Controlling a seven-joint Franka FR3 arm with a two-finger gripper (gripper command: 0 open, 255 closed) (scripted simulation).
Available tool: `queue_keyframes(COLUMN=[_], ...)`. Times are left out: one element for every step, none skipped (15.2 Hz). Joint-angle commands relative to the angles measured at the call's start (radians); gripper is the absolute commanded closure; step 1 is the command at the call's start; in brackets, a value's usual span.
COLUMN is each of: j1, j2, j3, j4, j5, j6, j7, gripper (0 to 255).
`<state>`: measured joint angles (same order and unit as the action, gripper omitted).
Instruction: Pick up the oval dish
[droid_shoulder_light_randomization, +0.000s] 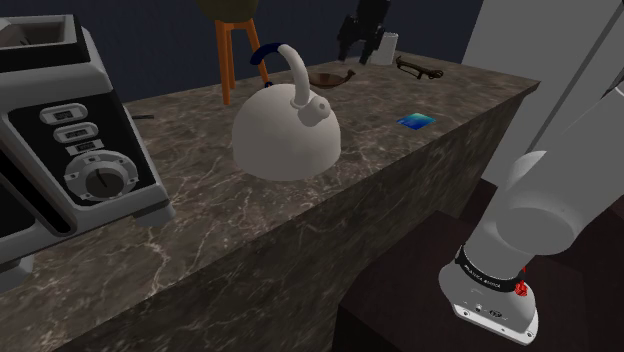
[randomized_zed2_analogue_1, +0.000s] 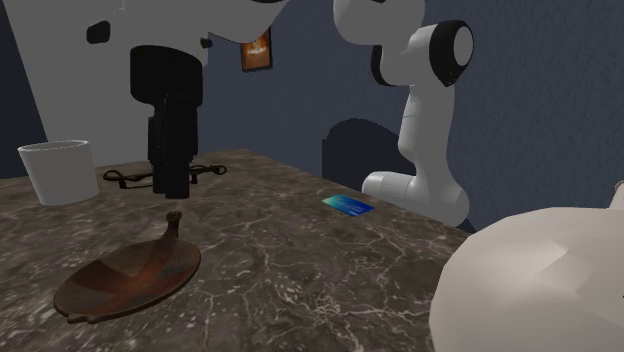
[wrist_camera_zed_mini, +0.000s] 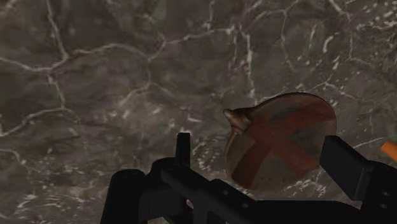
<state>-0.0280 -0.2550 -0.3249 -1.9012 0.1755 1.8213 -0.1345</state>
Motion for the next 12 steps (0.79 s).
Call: queue_keyframes(j1=[-0.001,-0.001,-0.001,-0.001,-0.001,-0.001,-0.001,-0.002,-0.002,-0.002,-0.002,-0.002], j2=[0.002,0.001,-0.001,-0.002,-0.002,-0.002,-0.003,-0.002,-0.003,-0.003,-0.003,-0.003], j3=[-0.002,-0.002,-0.002,-0.002,-0.002,-0.002,-0.002,-0.003,-0.003,-0.003,-0.003,-0.003], j4=[-0.025,-0.039,-0.054,-0.068,-0.076,-0.077,-0.077,-0.077,-0.077,-0.077,-0.077,-0.077], j5=[0.004,0.004,0.004,0.005,0.005,0.005,0.005,0.005,0.005,0.005,0.005,0.005], j6=[0.027,0.04,0.054,0.067,0.074,0.074,0.074,0.075,0.075,0.075,0.074,0.074], j7=[-0.008,-0.01,-0.013,-0.016,-0.017,-0.017,-0.017,-0.018,-0.018,-0.018,-0.018,-0.018], gripper=[0,0,0,0,0,0,255,255,255,255,255,255])
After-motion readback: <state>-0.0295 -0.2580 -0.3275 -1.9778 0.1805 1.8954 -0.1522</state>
